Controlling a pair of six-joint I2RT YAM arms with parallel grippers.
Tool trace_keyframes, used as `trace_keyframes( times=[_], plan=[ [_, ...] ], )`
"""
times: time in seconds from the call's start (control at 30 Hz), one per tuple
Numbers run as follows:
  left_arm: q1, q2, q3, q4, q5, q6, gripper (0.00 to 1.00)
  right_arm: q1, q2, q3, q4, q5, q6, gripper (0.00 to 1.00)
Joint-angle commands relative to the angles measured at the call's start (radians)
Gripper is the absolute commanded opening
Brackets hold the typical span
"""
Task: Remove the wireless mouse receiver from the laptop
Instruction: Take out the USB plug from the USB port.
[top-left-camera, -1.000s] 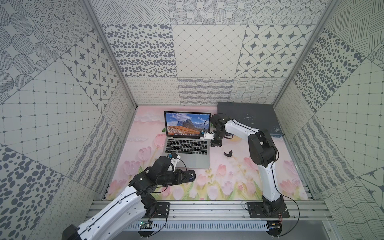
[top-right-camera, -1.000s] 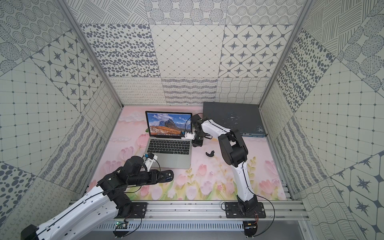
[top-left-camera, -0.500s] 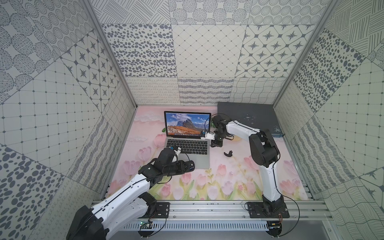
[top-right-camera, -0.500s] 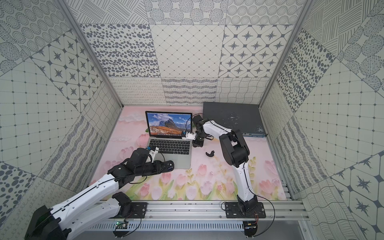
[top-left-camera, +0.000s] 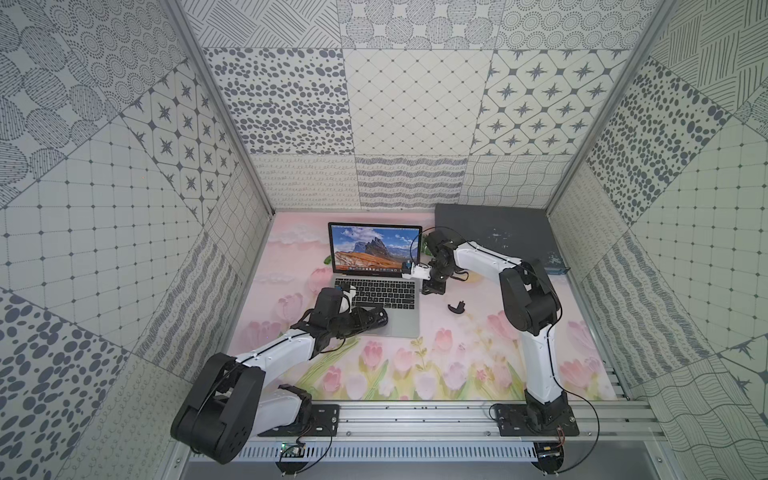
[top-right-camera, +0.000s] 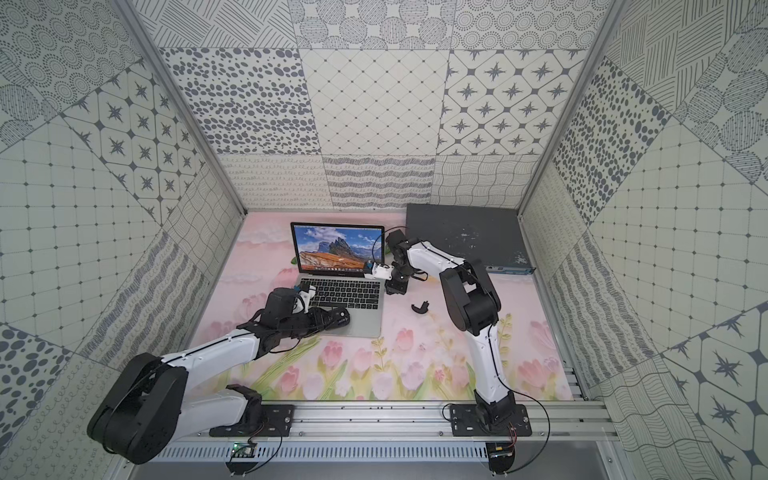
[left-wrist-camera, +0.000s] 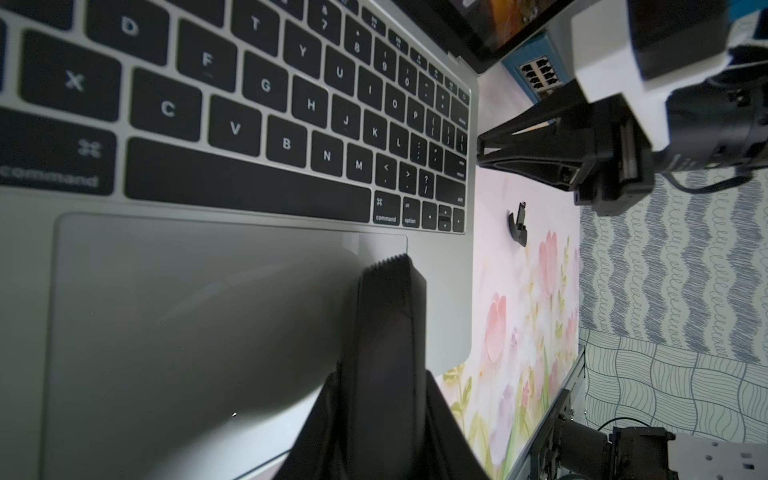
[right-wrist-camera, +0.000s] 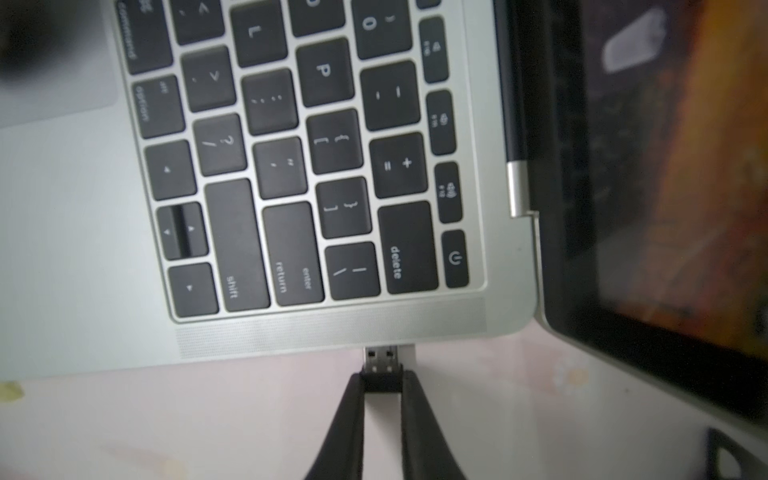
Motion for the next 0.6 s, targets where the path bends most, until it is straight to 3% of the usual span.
trace_keyframes(
  times=[0.0,0.33,0.57],
  plan=[
    [0.046,0.046,-0.024,0.106,0.033,0.017,0.14,-0.028,-0.052,-0.023,-0.009,0.047,0.011,0.00],
    [0.094,0.067,-0.052,0.117,0.065,0.040,0.14,-0.064,-0.071,-0.065,-0.011,0.121,-0.013,0.00],
    [0.100,0.060,-0.057,0.182,0.156,0.038,0.15,-0.073,-0.169,-0.064,0.008,-0.067,0.062,0.00]
  ],
)
